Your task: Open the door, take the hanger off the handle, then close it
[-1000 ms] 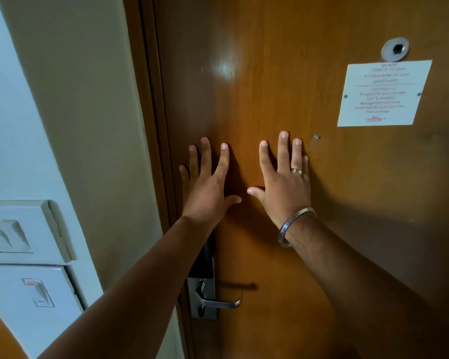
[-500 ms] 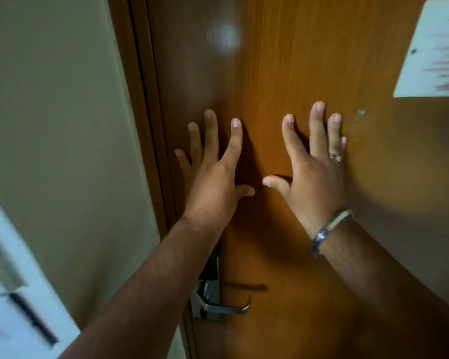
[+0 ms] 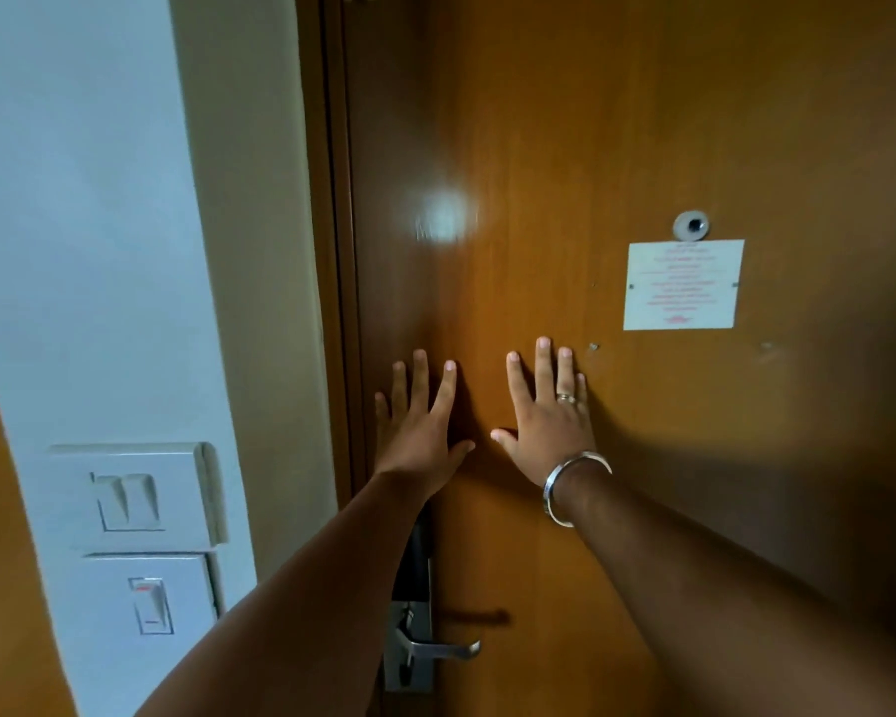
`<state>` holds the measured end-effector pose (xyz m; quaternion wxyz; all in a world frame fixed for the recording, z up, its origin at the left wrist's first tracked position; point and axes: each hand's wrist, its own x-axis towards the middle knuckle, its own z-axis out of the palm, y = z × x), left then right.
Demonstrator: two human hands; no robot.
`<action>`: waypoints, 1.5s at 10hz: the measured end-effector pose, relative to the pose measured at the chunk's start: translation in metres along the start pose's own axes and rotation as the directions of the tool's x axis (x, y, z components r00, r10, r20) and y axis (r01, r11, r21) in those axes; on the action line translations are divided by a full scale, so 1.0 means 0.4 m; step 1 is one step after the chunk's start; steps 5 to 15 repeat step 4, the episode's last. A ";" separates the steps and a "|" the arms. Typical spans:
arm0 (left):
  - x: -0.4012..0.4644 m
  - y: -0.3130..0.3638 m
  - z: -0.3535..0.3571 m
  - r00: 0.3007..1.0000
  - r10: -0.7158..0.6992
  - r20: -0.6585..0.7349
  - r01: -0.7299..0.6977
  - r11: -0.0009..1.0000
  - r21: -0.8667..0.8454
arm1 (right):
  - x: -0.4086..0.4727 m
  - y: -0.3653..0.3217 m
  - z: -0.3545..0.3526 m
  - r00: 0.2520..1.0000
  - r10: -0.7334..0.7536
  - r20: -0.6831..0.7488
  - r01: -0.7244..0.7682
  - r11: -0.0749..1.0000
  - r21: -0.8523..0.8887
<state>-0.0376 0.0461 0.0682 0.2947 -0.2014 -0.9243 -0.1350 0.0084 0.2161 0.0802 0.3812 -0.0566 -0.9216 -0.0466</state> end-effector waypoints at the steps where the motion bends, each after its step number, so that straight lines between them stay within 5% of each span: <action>1: -0.003 0.000 -0.025 1.000 0.004 0.023 -0.005 1.000 0.030 | -0.009 0.017 -0.028 1.000 -0.018 -0.009 0.017 0.998 -0.061; 4: 0.112 0.042 -0.286 0.945 0.053 -0.323 0.013 0.980 0.200 | 0.134 0.033 -0.257 0.958 -0.105 -0.268 0.086 0.993 -0.081; 15: 0.112 0.042 -0.286 0.945 0.053 -0.323 0.013 0.980 0.200 | 0.134 0.033 -0.257 0.958 -0.105 -0.268 0.086 0.993 -0.081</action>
